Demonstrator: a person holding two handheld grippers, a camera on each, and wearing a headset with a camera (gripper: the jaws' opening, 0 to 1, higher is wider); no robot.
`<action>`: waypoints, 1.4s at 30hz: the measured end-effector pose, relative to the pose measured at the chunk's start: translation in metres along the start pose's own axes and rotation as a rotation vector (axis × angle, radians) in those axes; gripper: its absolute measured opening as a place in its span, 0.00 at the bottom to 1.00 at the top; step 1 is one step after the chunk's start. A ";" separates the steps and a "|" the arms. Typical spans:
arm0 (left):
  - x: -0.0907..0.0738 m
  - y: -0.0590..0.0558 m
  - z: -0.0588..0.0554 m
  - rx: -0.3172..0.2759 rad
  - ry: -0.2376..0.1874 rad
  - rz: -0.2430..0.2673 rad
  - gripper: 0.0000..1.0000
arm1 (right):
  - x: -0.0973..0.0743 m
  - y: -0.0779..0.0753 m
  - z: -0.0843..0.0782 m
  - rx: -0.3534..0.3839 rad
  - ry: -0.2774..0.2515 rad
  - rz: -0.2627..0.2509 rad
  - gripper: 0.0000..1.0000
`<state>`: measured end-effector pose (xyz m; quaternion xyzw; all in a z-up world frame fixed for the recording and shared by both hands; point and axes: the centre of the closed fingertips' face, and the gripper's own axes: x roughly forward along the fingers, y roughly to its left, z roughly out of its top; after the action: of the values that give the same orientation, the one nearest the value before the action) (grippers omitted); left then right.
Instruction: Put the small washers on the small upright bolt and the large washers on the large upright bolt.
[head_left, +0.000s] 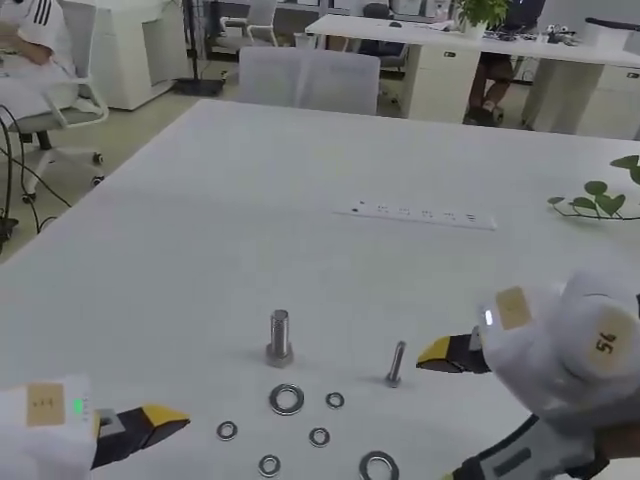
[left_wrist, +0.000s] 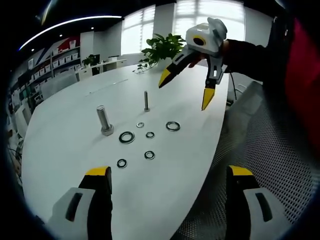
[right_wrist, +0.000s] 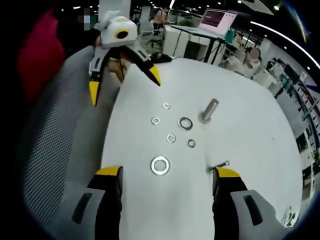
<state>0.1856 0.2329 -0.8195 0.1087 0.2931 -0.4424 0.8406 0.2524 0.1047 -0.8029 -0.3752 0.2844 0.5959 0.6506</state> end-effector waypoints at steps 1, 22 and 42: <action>0.000 0.000 0.000 0.000 -0.001 0.001 0.95 | 0.001 0.000 0.000 -0.003 0.005 0.003 0.74; 0.000 0.000 0.001 0.001 -0.011 0.000 0.95 | 0.019 0.001 0.003 -0.054 0.080 0.073 0.70; 0.001 0.002 0.001 -0.009 -0.023 0.002 0.95 | 0.038 0.005 -0.007 -0.075 0.182 0.170 0.62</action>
<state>0.1880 0.2330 -0.8196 0.1001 0.2854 -0.4417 0.8447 0.2532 0.1204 -0.8387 -0.4263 0.3506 0.6227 0.5546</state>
